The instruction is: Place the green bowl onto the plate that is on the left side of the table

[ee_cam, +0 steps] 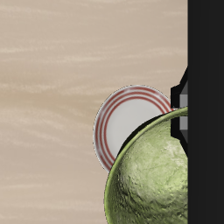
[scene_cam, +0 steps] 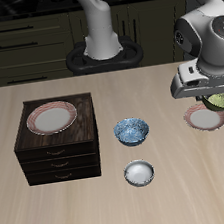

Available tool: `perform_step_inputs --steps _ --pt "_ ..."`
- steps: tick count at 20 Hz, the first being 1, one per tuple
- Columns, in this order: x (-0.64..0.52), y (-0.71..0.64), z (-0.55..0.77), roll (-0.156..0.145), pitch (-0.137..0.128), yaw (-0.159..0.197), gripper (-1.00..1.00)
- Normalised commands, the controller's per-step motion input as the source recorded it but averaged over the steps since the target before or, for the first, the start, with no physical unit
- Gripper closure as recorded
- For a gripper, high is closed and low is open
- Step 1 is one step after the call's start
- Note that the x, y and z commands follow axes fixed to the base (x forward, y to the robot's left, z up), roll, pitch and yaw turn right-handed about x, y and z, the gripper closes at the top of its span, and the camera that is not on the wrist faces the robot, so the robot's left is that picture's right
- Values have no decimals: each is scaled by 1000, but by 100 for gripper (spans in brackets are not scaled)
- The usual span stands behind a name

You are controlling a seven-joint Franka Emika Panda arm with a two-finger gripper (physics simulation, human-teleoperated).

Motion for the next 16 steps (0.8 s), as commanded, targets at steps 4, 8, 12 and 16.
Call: perform_step_inputs --steps 4,8,12,16 --pt "-19 49 -91 10 5 34 100" --pt "62 -5 -181 -3 6 36 100" --pt "47 -23 -153 -6 20 19 100" --pt "23 58 -171 -1 39 47 100"
